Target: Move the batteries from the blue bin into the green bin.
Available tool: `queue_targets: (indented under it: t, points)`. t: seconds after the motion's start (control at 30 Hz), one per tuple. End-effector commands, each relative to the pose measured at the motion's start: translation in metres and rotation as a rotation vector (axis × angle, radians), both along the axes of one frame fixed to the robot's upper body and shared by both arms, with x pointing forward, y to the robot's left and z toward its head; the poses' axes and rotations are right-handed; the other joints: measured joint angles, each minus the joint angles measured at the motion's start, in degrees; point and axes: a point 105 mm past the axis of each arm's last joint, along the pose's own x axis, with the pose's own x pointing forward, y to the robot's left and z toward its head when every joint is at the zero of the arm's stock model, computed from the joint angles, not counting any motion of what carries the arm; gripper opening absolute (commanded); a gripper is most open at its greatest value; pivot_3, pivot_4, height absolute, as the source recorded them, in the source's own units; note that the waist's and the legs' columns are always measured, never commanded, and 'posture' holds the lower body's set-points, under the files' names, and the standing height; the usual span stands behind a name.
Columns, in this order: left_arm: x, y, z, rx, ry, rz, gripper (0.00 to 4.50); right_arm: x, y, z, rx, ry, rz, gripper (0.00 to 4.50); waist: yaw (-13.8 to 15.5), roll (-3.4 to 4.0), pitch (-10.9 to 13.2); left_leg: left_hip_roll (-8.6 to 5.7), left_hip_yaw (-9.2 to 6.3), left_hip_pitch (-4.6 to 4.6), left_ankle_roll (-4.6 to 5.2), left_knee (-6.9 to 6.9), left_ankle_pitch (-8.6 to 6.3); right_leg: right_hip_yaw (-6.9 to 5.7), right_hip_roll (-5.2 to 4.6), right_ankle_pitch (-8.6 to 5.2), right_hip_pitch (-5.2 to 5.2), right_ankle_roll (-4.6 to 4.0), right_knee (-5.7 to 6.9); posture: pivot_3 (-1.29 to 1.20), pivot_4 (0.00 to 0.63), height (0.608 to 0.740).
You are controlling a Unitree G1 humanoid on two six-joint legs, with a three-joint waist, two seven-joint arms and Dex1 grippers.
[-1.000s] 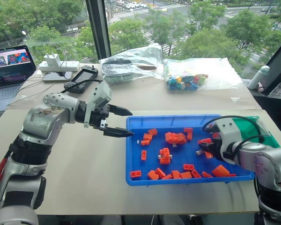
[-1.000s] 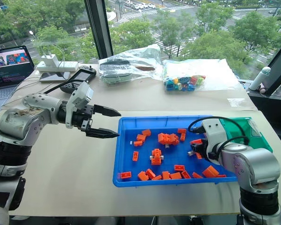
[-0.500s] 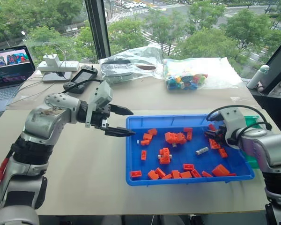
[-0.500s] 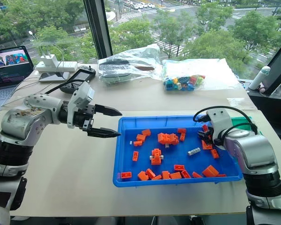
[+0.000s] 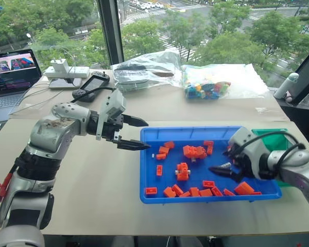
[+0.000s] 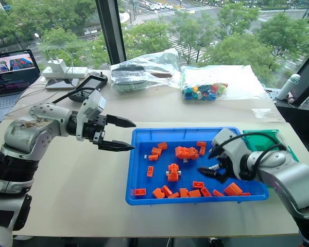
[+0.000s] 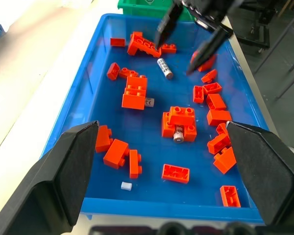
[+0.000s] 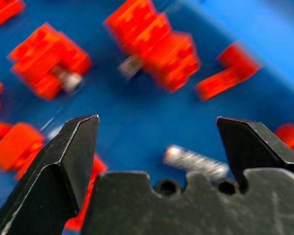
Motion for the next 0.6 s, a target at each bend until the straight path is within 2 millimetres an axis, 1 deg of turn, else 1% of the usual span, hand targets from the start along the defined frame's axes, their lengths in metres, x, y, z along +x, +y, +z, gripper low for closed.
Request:
queue_targets:
  t: [0.03,0.1,0.23,0.3,0.53,0.6]
  points:
    - [-0.001,-0.001,0.007,0.001,-0.042,-0.009,4.5,0.007,-0.007,-0.002,0.01,-0.011,-0.06,4.45,-0.16,0.0,0.0,0.02,-0.01,0.02,0.0,0.0,0.0,0.0,0.02,0.0,0.0,0.0,0.0,0.0,0.15,0.732]
    - [-0.001,-0.001,0.005,0.009,-0.046,-0.008,4.5,0.014,-0.01,-0.009,0.027,-0.008,-0.106,4.45,-0.16,0.0,0.0,0.03,-0.02,0.03,0.0,0.0,0.0,0.0,0.04,0.0,-0.01,0.0,0.02,0.0,0.15,0.732]
    - [-0.003,0.0,0.005,0.012,-0.046,-0.007,4.5,0.02,-0.015,-0.015,0.022,-0.018,-0.14,4.45,0.1,0.01,0.0,-0.01,0.0,0.02,0.0,0.0,0.0,0.0,0.01,0.0,-0.03,0.0,0.04,0.0,0.15,0.732]
    - [-0.003,0.001,0.005,0.012,-0.043,-0.005,4.5,0.023,-0.021,-0.019,0.0,-0.02,-0.163,4.45,0.15,0.01,0.0,-0.01,0.0,0.01,0.0,0.01,0.0,0.0,0.01,0.0,-0.02,0.0,0.03,0.0,0.15,0.732]
    - [-0.005,0.001,0.007,0.007,-0.047,-0.004,4.5,0.023,-0.033,-0.03,-0.034,-0.002,-0.208,4.45,0.17,0.01,0.0,0.0,0.0,0.01,0.0,0.01,0.0,0.0,0.01,0.0,-0.02,0.0,0.03,0.0,0.15,0.732]
    - [-0.004,0.002,0.007,0.008,-0.048,-0.003,4.5,0.02,-0.037,-0.035,-0.05,0.015,-0.217,4.45,0.1,0.01,0.0,0.0,0.0,0.01,0.0,0.01,0.0,0.0,0.01,0.0,-0.02,0.0,0.03,0.0,0.15,0.732]
